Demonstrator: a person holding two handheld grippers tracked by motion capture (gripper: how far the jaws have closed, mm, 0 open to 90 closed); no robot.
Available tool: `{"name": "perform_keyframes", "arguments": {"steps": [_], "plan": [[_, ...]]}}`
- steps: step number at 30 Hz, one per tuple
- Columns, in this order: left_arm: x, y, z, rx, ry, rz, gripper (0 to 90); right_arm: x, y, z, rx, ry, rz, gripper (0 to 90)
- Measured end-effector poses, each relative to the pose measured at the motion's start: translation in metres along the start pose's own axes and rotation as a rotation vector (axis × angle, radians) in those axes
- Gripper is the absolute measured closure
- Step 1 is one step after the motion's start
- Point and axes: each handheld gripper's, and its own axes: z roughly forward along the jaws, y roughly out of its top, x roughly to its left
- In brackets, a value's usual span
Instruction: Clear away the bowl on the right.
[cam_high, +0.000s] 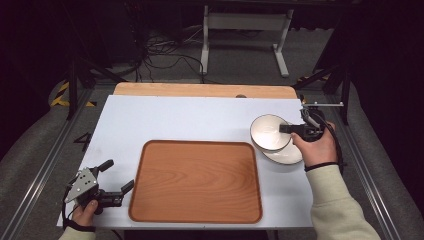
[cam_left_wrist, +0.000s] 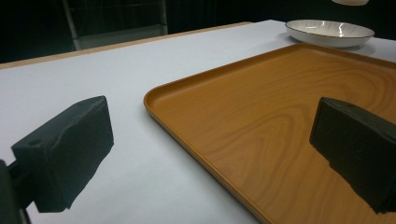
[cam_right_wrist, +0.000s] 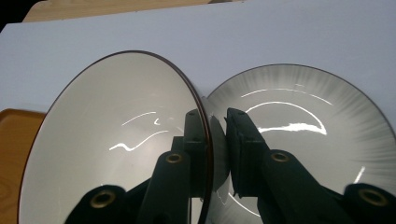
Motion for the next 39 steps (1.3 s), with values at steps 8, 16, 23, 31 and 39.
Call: {"name": "perform_keyframes", "arguments": {"steps": [8, 16, 23, 31, 39], "plan": [[0.0, 0.0, 0.0, 0.0, 0.001, -0.002, 0.2, 0.032, -0.002, 0.006, 0.032, 0.06, -0.045, 78.9], [0.0, 0.0, 0.0, -0.001, -0.001, 0.002, 0.2, 0.064, -0.005, 0.008, 0.046, 0.118, -0.104, 78.5], [0.0, 0.0, 0.0, 0.0, -0.002, 0.002, 0.2, 0.093, -0.008, 0.008, 0.059, 0.173, -0.156, 78.3], [0.0, 0.0, 0.0, 0.0, -0.003, 0.001, 0.2, 0.121, -0.012, 0.007, 0.056, 0.21, -0.215, 78.1], [0.0, 0.0, 0.0, 0.0, -0.004, 0.003, 0.2, 0.147, -0.016, 0.009, 0.076, 0.26, -0.247, 77.9]]}}
